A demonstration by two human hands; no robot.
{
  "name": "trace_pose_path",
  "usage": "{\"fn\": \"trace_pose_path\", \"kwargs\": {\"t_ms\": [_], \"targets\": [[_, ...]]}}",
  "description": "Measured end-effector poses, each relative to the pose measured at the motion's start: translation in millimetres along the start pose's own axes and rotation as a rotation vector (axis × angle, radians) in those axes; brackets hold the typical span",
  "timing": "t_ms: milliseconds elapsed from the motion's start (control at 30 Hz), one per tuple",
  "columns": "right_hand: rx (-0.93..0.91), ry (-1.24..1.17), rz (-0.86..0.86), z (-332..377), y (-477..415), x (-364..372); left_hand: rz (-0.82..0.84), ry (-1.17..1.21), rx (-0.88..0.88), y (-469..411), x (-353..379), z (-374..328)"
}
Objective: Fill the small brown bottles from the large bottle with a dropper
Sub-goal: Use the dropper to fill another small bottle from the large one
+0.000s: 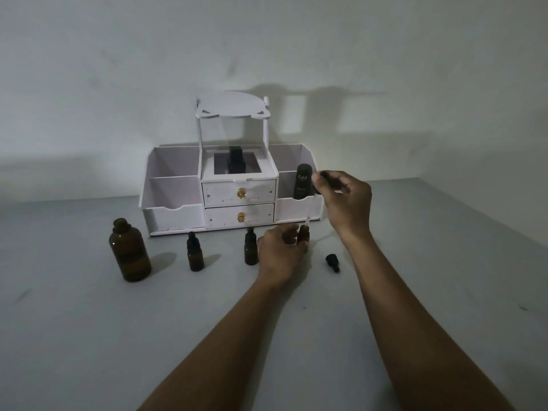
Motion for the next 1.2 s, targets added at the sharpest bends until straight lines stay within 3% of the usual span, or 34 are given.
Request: {"fn": "trace_pose_path", "kwargs": {"t_ms": [733,1200], "targets": [[-0.062,0.028,-0.021,-3,2,6,0.009,0.035,0.002,4,-2,-4],[-0.189,-0.004,-0.184,13,22,0,0.004,0.094,-0.060,22,-22,-9]]}}
Point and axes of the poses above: each hand's wrist, its own y-axis away from the middle knuckle, its own x-axis out of the palm, z = x × y, the point moved 3 cm from there along -y, towards the middle knuckle, and after that the axes turned 15 degrees about x, right-handed, at the moved point
